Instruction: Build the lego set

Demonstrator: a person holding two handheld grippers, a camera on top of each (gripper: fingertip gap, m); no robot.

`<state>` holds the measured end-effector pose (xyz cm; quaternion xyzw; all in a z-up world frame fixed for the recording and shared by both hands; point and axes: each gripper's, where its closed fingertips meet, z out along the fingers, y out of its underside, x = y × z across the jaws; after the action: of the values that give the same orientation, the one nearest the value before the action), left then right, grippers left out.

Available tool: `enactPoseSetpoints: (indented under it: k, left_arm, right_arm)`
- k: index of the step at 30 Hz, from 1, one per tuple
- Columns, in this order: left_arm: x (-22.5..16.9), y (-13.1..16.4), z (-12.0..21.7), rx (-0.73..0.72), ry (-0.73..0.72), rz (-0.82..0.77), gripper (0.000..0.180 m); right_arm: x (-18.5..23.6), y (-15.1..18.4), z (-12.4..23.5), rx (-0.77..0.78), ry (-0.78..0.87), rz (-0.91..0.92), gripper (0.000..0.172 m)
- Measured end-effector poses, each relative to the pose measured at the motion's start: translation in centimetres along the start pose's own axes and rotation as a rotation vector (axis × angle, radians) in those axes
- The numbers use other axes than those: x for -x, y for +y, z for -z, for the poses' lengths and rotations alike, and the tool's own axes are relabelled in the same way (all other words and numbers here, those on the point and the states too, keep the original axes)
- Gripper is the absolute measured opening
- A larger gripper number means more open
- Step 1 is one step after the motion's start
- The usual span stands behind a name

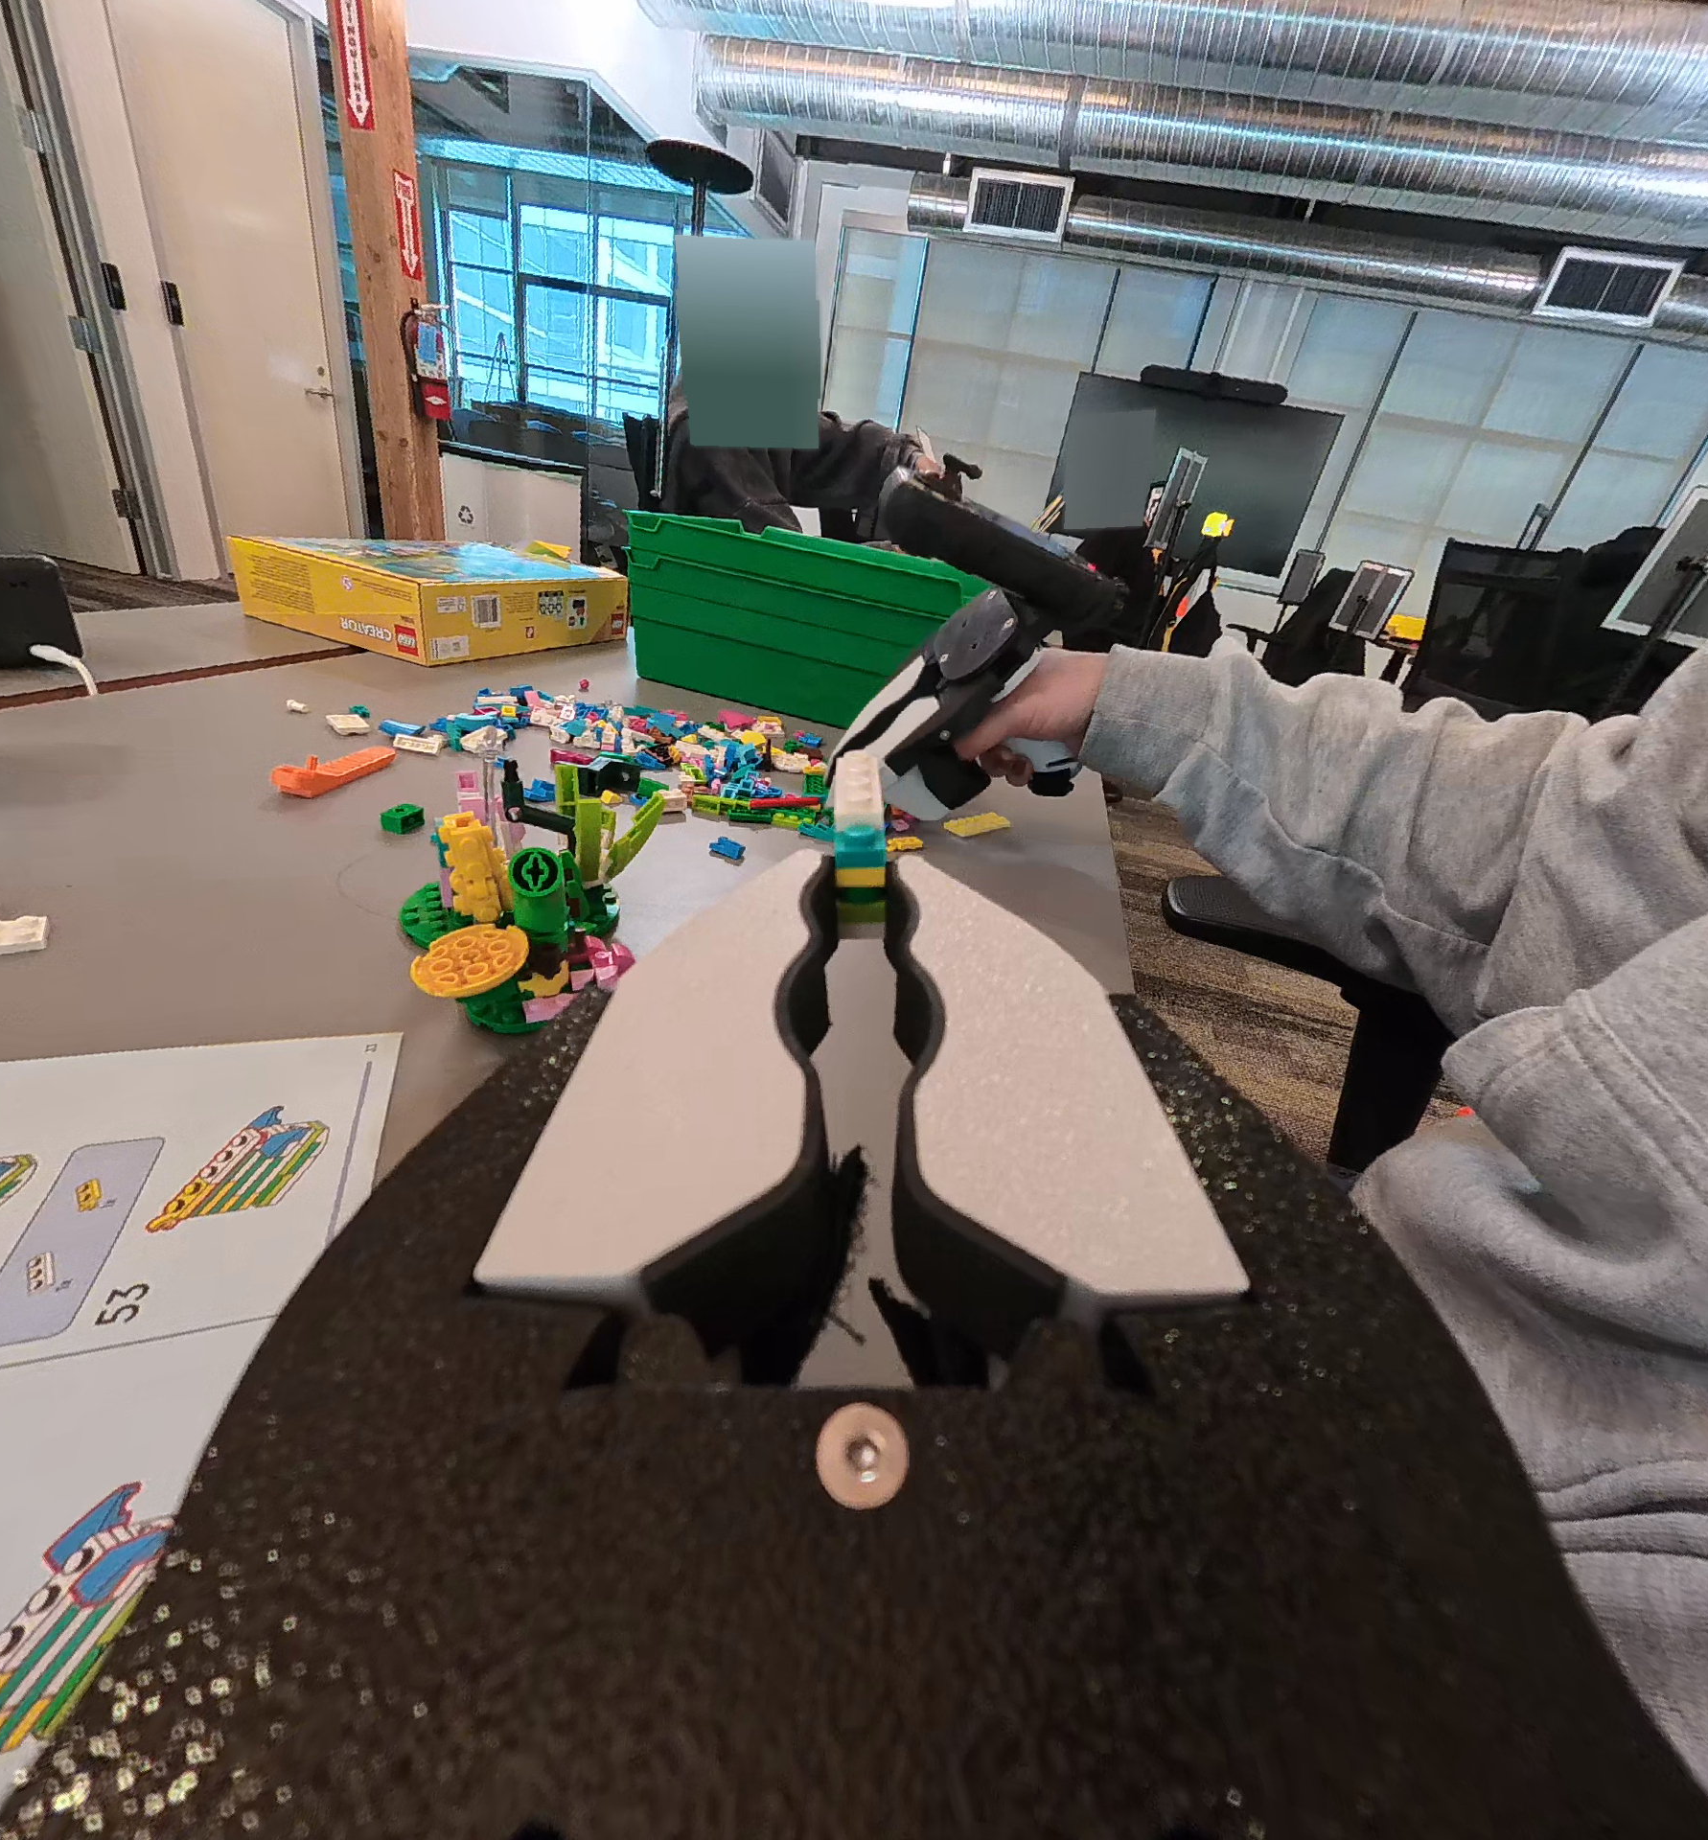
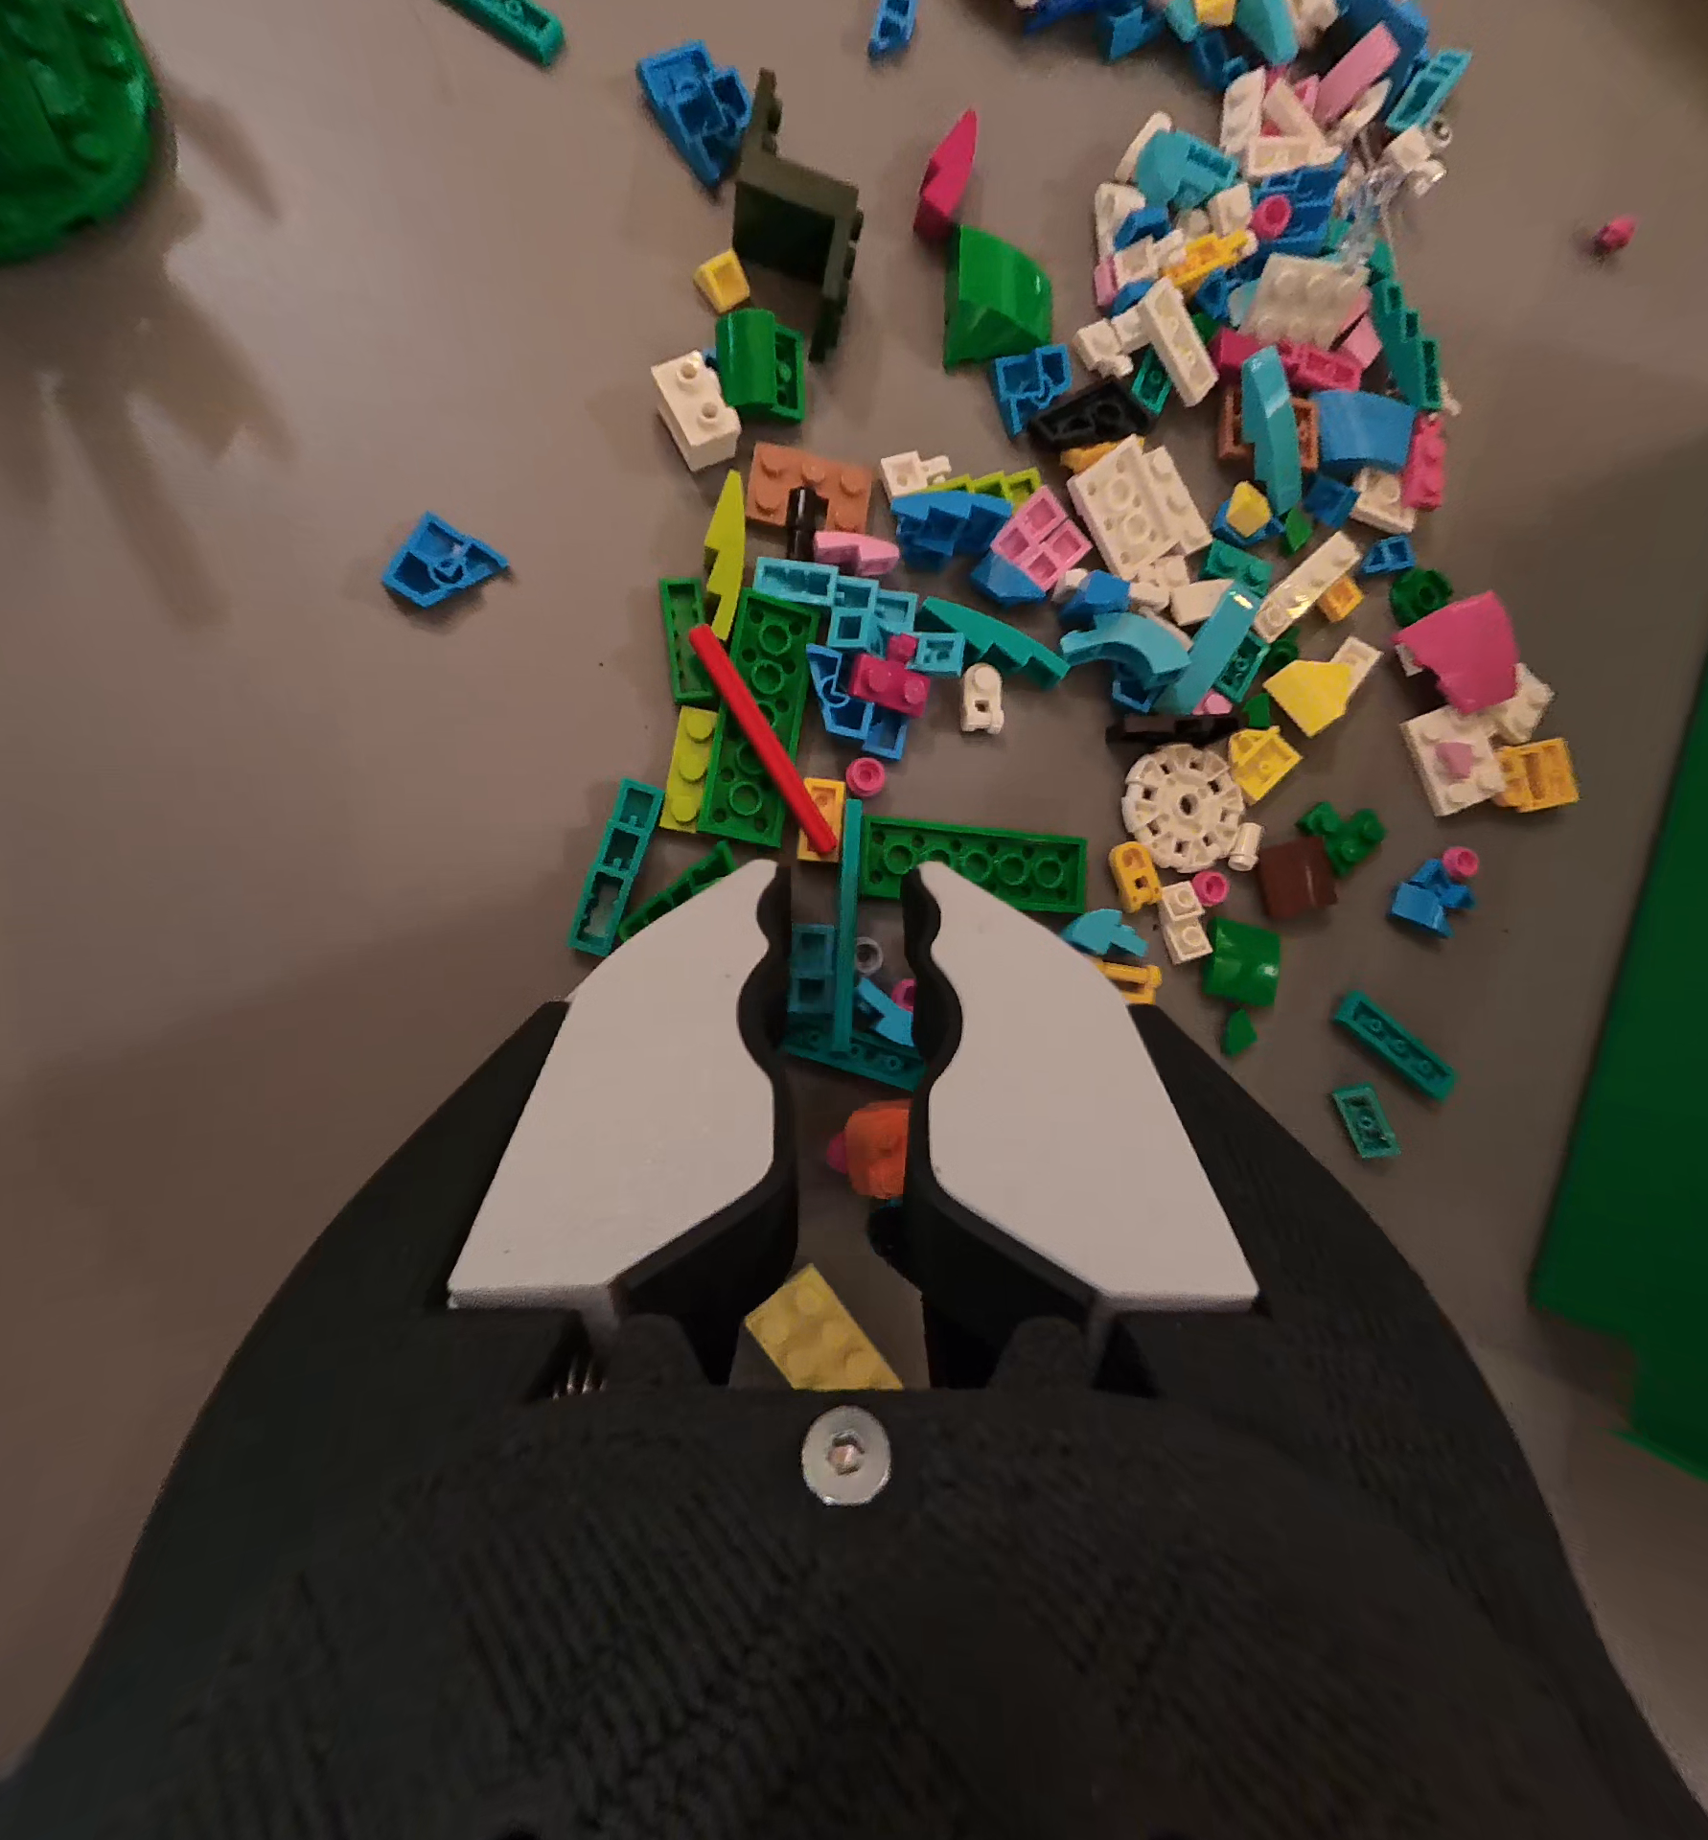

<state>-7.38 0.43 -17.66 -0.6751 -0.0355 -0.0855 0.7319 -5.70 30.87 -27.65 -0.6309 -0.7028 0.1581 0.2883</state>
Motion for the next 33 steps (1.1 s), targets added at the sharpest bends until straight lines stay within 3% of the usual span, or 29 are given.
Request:
enactPoseSetpoints:
  k: [9,14,16,20,22,26,33]
  left_arm:
    - [0.0,0.0,0.0,-0.001,-0.001,-0.002,0.008]
    - [0.0,0.0,0.0,-0.001,-0.003,-0.005,0.008]
    - [0.0,0.0,0.1,-0.003,-0.004,-0.007,0.008]
    - [0.0,-0.1,0.1,-0.009,-0.010,-0.008,0.008]
    - [0.1,-0.2,0.2,-0.016,-0.011,-0.003,0.008]
    - [0.3,-0.3,0.3,-0.027,-0.006,0.023,0.008]
    - [0.5,-0.3,0.3,-0.026,-0.009,0.043,0.008]
  right_arm:
    - [1.8,-0.1,0.0,-0.019,-0.094,-0.004,0.020]
    - [-1.1,-1.4,0.9,-0.085,0.006,-0.043,0.016]
    - [-3.0,-2.2,1.2,-0.074,0.047,0.064,0.015]
    - [-5.6,-3.6,0.6,0.052,0.030,0.552,0.010]
    - [-6.7,-4.4,0.0,0.130,-0.008,0.692,0.008]
    - [-7.6,-4.4,-1.6,0.321,-0.180,0.780,0.007]
    - [-10.1,-4.4,-4.9,0.481,-0.280,0.826,0.018]
